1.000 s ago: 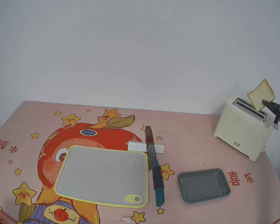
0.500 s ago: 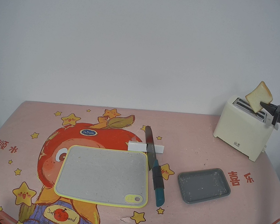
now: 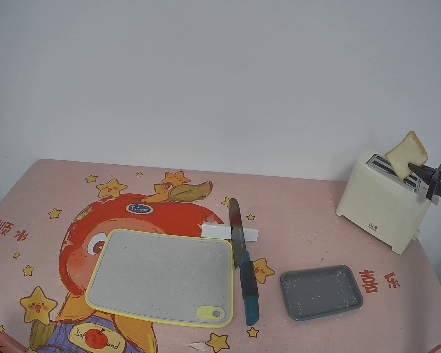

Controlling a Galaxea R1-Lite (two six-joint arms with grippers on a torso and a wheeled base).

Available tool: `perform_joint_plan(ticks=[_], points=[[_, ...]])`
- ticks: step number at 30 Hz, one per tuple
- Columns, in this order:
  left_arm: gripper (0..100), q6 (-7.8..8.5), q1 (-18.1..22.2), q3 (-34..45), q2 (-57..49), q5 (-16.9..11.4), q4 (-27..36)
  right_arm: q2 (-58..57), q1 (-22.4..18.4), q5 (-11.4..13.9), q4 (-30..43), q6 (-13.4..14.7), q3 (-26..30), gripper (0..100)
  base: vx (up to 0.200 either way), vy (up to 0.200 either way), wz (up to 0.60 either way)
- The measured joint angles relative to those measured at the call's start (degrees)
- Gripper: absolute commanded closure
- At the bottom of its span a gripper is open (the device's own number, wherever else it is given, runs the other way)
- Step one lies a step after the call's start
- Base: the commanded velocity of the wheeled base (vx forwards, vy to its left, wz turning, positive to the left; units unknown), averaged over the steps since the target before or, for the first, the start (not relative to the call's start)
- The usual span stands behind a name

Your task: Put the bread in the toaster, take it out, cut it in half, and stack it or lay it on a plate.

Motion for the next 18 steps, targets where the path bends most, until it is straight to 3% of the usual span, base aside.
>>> perform_joint_plan(ticks=[9, 18], points=[[100, 0.00, 0.0, 0.0, 0.0, 0.0, 0.0, 0.2, -0.7, 0.0, 0.5, -2.4, 0.8, 100, 0.000, 0.000, 0.00], [100, 0.00, 0.0, 0.0, 0.0, 0.0, 0.0, 0.2, -1.0, 0.0, 0.5, -3.0, 1.4, 100, 0.000, 0.000, 0.00]])
